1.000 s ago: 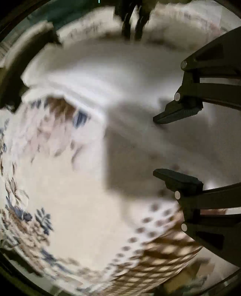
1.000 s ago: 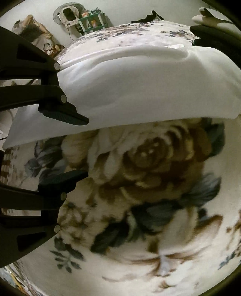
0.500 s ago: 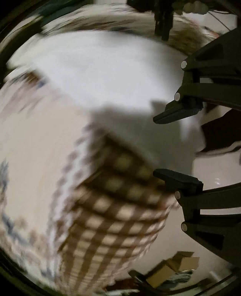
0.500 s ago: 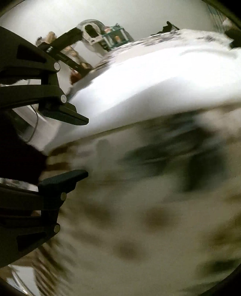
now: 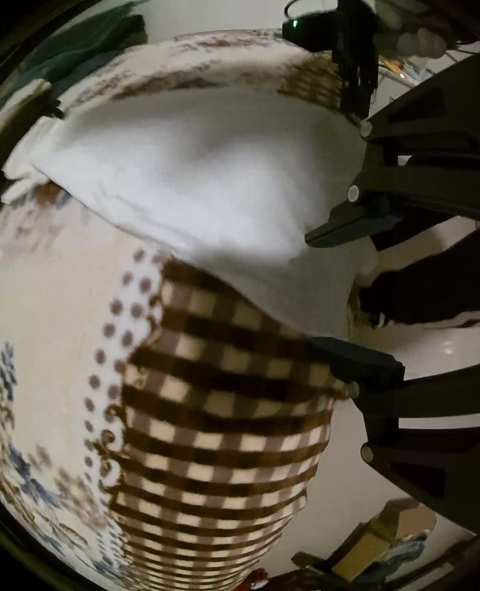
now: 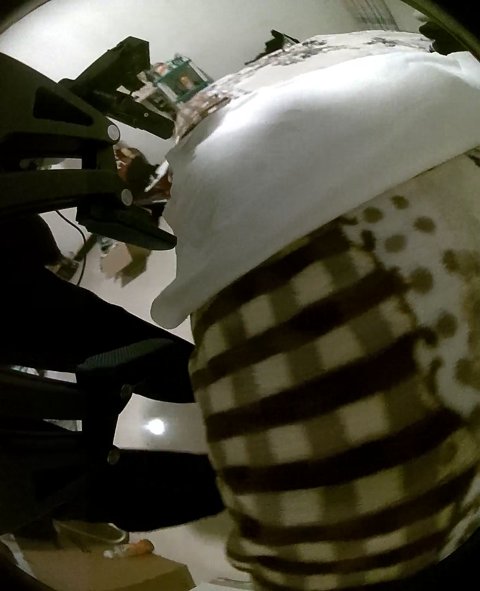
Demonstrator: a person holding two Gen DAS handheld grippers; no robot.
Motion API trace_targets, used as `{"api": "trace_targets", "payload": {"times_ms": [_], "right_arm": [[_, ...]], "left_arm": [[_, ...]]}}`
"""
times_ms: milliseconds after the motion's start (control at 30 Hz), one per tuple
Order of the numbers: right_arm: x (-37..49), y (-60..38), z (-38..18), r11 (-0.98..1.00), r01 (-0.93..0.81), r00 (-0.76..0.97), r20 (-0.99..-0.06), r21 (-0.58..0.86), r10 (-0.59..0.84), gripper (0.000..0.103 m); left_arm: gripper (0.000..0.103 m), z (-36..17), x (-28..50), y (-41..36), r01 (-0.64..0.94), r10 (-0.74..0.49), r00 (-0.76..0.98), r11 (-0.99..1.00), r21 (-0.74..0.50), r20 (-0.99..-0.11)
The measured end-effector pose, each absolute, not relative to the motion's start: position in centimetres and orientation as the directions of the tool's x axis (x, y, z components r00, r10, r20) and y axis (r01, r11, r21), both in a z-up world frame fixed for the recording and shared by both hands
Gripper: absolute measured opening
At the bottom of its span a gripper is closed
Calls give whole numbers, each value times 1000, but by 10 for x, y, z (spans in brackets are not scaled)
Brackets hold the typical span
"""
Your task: Fold small clothes
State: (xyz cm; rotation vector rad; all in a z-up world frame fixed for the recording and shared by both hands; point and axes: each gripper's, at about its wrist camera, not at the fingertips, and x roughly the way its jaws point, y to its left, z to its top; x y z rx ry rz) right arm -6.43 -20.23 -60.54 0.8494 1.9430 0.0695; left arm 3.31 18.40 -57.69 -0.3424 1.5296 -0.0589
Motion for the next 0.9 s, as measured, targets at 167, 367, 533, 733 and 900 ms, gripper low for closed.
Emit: {"api": "trace_targets", "payload": {"times_ms": [167,367,533,733,900], "right_arm": [[-66,-177,-606,792,488,-287,-790,366,542,52],[-71,-160,-609,824,475,-255,-847,310,466,5],[-78,-162,-578,843,444,-212,-878,306,430,4],[-76,-167,-546,870,387,-214,-888,305,407,4],[-69,-189,-555,881,377,-275,-874,284,400,9]], "left_arm": [[34,-598,42,171,-195,-270,75,940,-279,-960],[2,-585,52,138,-218,-290,125,925,-311,-949],[2,-547,40,137,-248,-355,185,885,-393,-917],[2,-528,26,132,-229,-411,190,865,-447,-892],[2,-533,20,122,-252,-441,178,844,-474,-879]]}}
